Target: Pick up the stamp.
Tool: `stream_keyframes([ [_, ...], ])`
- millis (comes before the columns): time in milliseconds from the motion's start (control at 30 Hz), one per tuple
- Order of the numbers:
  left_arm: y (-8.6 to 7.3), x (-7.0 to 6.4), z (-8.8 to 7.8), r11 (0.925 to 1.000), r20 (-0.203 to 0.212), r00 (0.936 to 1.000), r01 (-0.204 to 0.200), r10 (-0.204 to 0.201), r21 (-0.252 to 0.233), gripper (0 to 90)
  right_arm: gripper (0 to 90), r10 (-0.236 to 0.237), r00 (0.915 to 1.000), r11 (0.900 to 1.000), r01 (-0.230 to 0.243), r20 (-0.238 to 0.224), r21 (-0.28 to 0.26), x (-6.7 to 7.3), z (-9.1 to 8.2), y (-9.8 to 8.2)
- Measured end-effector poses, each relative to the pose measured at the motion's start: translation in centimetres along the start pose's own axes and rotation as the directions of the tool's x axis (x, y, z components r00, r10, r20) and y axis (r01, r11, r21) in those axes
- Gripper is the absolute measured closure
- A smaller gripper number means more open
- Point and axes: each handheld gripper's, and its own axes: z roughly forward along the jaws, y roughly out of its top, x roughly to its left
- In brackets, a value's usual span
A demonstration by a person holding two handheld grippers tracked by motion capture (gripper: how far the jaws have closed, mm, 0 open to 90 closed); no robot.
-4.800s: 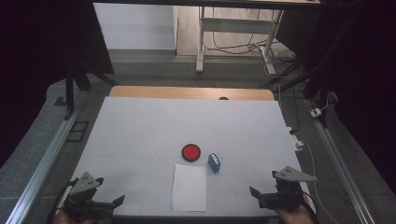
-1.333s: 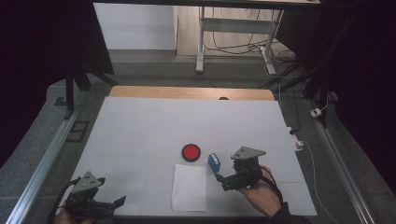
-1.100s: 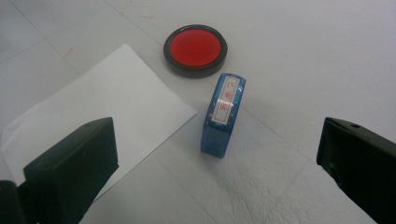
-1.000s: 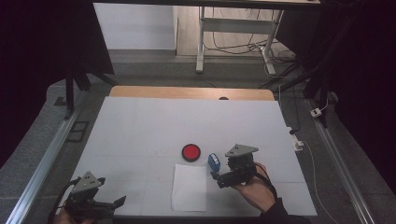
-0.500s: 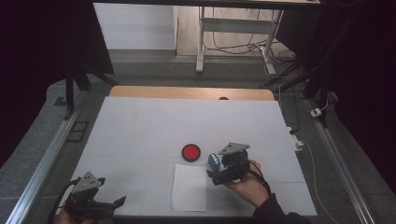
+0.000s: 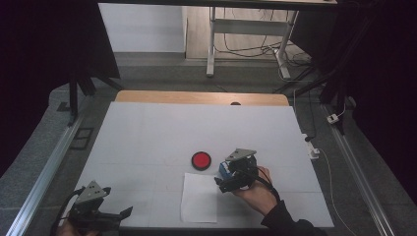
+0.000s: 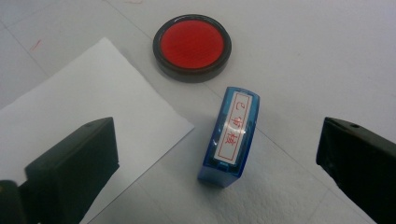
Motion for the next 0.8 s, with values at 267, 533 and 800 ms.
stream_keyframes([
  [267,0.00,-0.01,-0.01,1.0000,0.001,1.0000,-0.001,0.001,0.000,2.7,20.3,-0.012,0.9999,1.000,0.012,-0.012,0.000,0.08,0.04,0.22],
  [533,0.00,-0.02,-0.01,1.0000,0.002,1.0000,-0.002,0.002,0.000,2.7,41.7,0.041,0.9991,0.999,-0.041,-0.009,0.016,-0.45,0.08,0.49],
  [800,0.00,-0.02,0.00,1.0000,0.003,1.0000,-0.003,0.003,0.001,2.7,55.3,0.106,0.9944,0.993,-0.105,-0.004,0.060,-0.83,0.87,0.74],
])
